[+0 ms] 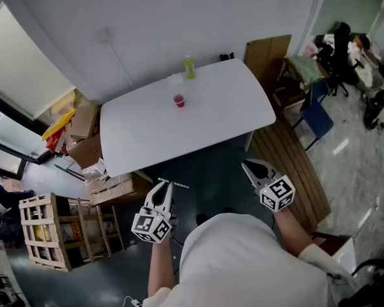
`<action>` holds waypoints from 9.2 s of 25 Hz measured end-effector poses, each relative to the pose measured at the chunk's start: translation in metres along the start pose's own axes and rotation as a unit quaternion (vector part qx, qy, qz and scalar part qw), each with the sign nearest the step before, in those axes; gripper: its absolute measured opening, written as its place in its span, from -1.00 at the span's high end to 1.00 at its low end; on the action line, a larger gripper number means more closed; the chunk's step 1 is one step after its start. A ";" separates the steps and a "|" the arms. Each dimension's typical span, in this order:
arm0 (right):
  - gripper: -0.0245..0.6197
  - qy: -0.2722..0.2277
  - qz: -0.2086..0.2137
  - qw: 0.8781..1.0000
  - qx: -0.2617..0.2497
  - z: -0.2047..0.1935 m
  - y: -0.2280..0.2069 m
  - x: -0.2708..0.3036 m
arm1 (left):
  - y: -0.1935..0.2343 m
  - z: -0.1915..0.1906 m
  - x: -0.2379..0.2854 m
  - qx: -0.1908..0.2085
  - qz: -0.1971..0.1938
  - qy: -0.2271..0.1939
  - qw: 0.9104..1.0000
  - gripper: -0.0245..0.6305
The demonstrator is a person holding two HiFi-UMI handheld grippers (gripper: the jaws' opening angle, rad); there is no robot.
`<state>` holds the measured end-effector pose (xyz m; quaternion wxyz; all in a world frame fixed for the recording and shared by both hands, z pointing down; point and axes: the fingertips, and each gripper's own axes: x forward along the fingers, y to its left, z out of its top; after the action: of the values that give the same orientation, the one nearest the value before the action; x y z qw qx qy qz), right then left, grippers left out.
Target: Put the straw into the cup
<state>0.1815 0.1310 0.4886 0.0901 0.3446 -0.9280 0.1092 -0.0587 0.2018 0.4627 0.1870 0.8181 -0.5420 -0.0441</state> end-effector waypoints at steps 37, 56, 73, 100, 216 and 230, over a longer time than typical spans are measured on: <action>0.80 0.008 0.075 0.996 -0.038 0.013 -0.040 0.024 | -0.017 -0.003 0.055 0.020 0.044 -0.010 0.999 0.85; 0.80 0.005 0.034 0.999 -0.002 0.029 -0.074 0.108 | 0.073 0.021 0.118 0.007 0.013 0.009 1.000 0.85; 0.80 -0.001 0.005 1.000 0.004 0.061 -0.072 0.227 | 0.179 0.061 0.181 0.012 -0.040 0.033 0.999 0.85; 0.80 0.054 0.032 0.998 0.000 0.055 -0.126 0.316 | 0.220 0.071 0.271 0.021 -0.031 0.047 0.998 0.85; 0.81 0.036 0.047 0.998 -0.001 0.031 -0.073 0.203 | 0.129 -0.020 0.148 -0.072 0.064 0.070 0.993 0.92; 0.81 0.036 0.083 0.996 -0.010 0.037 -0.082 0.198 | 0.117 -0.016 0.153 -0.073 0.092 0.060 0.991 0.92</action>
<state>0.0846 -0.0622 0.5128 0.1172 0.2610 -0.9508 0.1190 -0.0936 0.0271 0.5386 0.2820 0.7497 -0.5984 -0.0166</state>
